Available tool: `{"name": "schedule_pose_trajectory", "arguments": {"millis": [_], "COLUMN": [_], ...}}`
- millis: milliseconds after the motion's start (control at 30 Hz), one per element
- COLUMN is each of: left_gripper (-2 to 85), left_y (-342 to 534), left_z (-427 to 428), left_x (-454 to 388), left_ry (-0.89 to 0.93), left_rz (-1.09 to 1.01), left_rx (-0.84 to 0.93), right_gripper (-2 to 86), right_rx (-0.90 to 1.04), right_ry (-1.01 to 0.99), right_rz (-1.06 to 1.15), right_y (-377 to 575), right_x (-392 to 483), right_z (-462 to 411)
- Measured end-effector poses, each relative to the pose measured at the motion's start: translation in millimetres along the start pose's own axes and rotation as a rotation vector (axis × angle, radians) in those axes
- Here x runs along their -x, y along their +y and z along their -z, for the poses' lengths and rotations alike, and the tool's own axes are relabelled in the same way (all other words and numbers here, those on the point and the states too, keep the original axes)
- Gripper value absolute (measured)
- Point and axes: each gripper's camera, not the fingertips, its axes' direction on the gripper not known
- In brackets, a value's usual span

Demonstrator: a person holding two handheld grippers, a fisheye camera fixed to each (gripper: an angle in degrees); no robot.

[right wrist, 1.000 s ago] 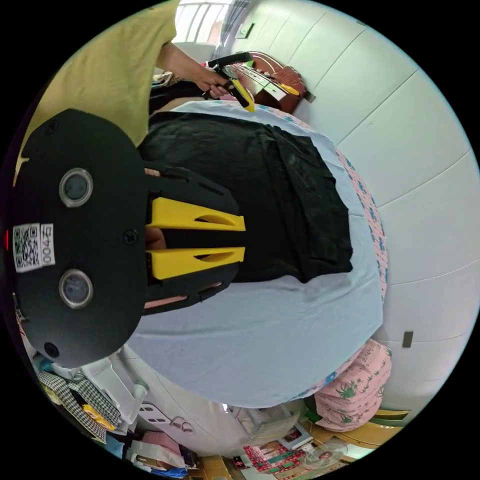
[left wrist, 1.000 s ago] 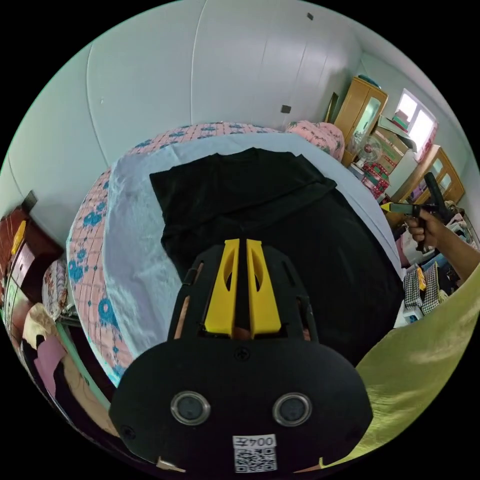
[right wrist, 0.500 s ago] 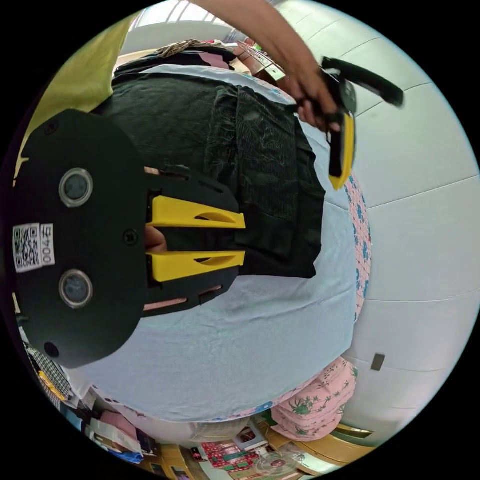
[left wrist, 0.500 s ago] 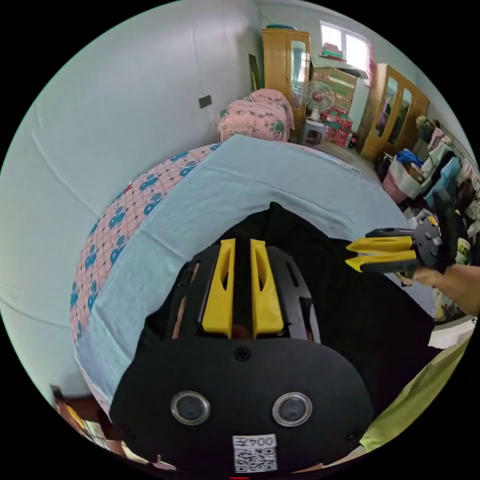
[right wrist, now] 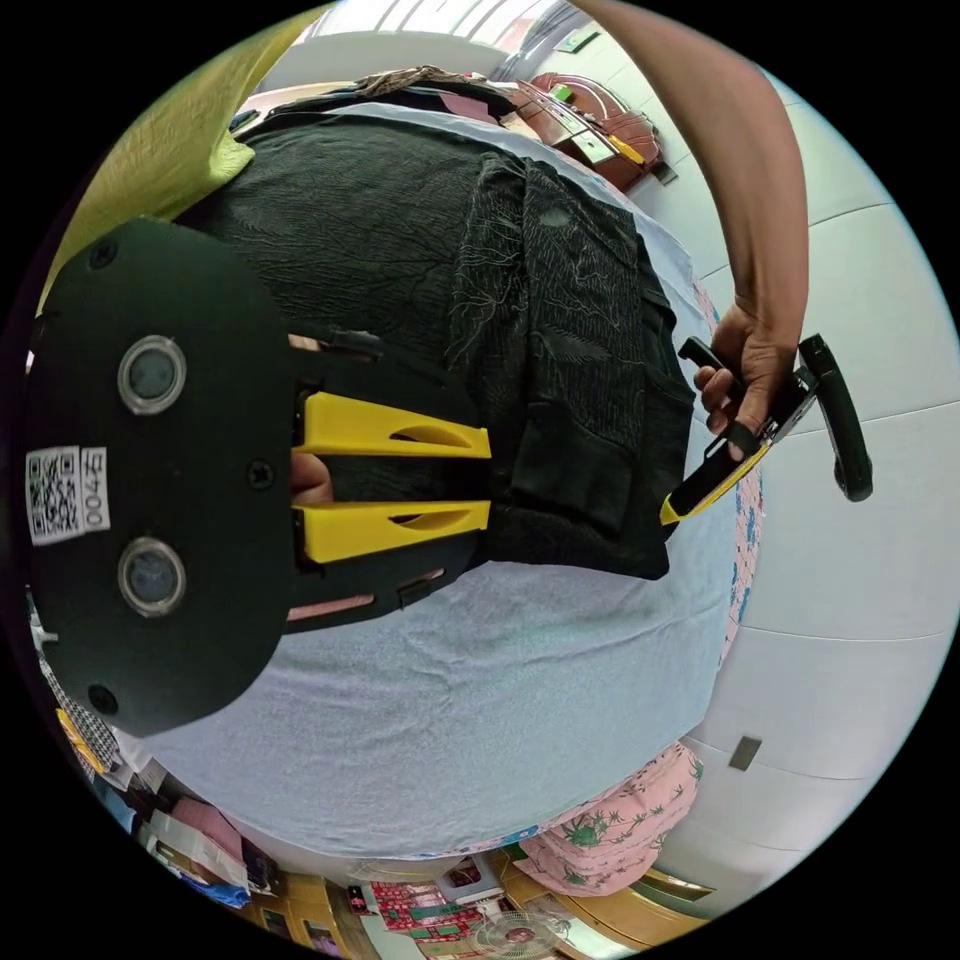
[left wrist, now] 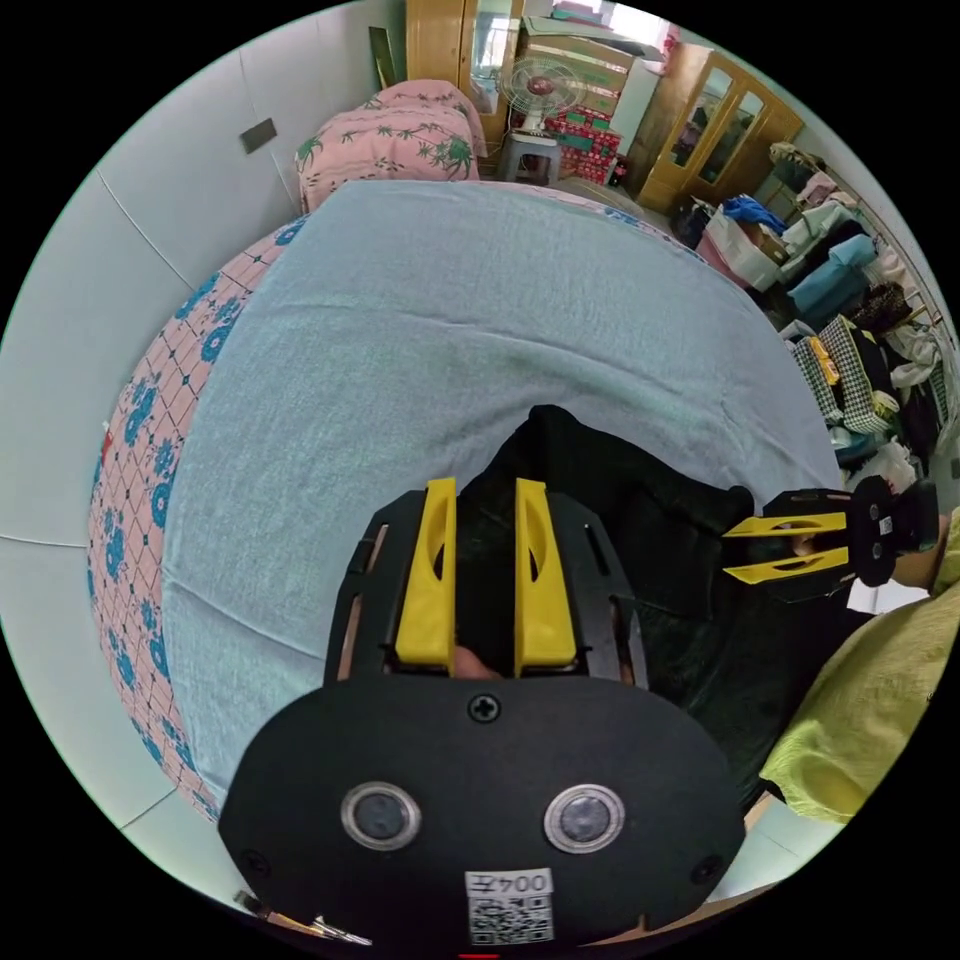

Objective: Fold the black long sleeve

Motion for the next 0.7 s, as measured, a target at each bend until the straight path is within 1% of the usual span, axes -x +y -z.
{"name": "schedule_pose_trajectory", "arguments": {"millis": [100,200,267,333,400,467,533,600,700], "left_gripper": [5.0,3.3,2.6,2.4,2.7,3.7,5.2,7.1,8.8], "left_y": [-4,-3,2,9,16,22,24,26,37], "left_z": [-21,-33,-30,-36,-52,-71,-73,-65,-28], "left_x": [8,2,-6,-9,-13,-24,-25,-19,13], "left_ry": [0.019,-0.045,-0.156,-0.230,-0.299,-0.416,-0.457,-0.440,-0.329], "left_rz": [-0.002,-0.078,-0.104,-0.093,-0.082,-0.073,-0.046,-0.035,0.034], "left_rx": [0.017,0.020,-0.057,-0.101,-0.106,-0.123,-0.122,-0.117,-0.162], "right_gripper": [7.6,7.2,6.8,6.6,6.6,6.5,6.6,6.7,7.7], "right_rx": [-0.002,0.002,0.011,0.014,0.009,0.002,0.002,0.007,-0.003], "right_ry": [-0.004,0.003,0.017,0.028,0.039,0.049,0.053,0.040,-0.044], "right_rz": [-0.007,-0.005,0.004,0.004,-0.006,-0.020,-0.022,-0.025,-0.049], "right_y": [-4,-9,-12,-15,-16,-19,-21,-24,-28], "right_x": [-9,-16,-20,-23,-26,-30,-33,-39,-55], "right_z": [-5,-10,-14,-18,-22,-26,-28,-30,-28]}}
